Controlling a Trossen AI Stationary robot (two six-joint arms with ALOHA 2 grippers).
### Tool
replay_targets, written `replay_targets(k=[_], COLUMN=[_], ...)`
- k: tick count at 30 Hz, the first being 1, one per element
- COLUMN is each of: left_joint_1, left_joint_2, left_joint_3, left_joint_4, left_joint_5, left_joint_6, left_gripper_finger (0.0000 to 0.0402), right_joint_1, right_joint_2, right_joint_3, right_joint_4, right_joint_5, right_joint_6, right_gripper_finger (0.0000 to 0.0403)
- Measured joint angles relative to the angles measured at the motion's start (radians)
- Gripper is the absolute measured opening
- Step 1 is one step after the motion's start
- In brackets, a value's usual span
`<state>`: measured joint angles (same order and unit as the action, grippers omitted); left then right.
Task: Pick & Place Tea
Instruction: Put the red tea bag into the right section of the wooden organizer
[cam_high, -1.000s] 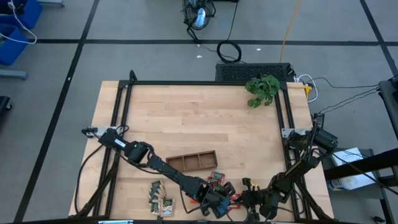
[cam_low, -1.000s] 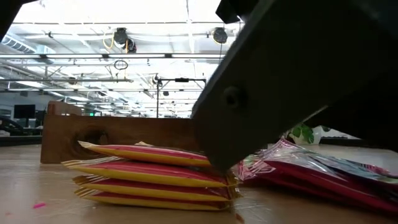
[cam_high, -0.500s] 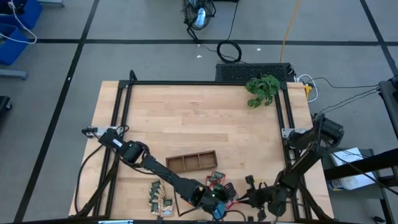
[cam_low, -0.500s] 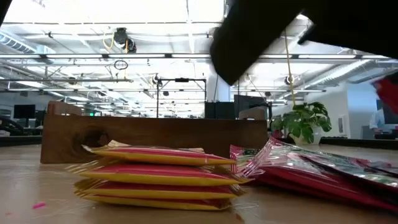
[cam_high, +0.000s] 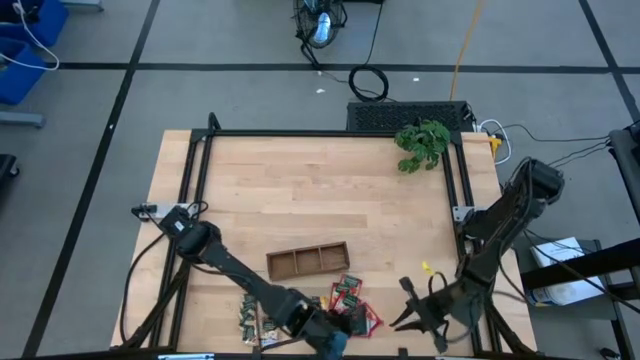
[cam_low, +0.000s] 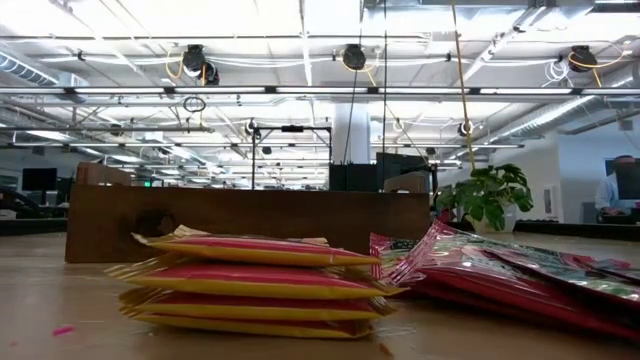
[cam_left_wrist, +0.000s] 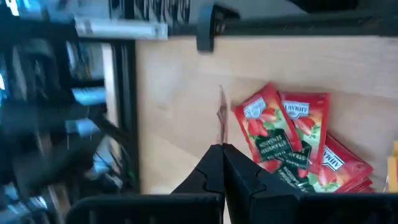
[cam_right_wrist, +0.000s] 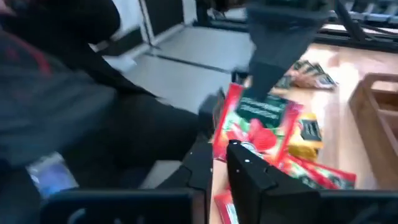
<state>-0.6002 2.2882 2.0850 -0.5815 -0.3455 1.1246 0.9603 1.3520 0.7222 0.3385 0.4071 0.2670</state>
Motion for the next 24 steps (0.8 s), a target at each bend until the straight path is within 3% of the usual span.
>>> replay_targets(k=[8,12,15,19,24], left_joint_1=[-0.037,-0.049,-0.054,-0.052,-0.052], left_joint_2=[-0.029,-0.029,-0.029,-0.029,-0.029], left_joint_3=[0.000,0.000,0.000,0.000,0.000], left_joint_4=[0.033,0.033,0.036,0.035,0.023], left_joint_5=[0.007,0.013,0.016,0.011,-0.044], left_joint_6=[0.142,0.186,0.206,0.209,0.206], left_gripper_finger=[0.0001,0.0002,0.0002,0.0002,0.0002], right_joint_1=[-0.147,-0.257,-0.346,-0.452,-0.520], right_joint_2=[-0.022,-0.018,-0.006,0.025,0.102], right_joint_3=[-0.002,-0.002,-0.001,0.000,0.000], right_joint_4=[-0.013,-0.017,-0.009,0.011,0.119], right_joint_5=[-0.297,-0.335,-0.483,-0.650,-0.854], right_joint_6=[0.057,0.070,0.100,0.144,0.191], right_gripper_finger=[0.0155,0.0219,0.0254,0.0270,0.0262])
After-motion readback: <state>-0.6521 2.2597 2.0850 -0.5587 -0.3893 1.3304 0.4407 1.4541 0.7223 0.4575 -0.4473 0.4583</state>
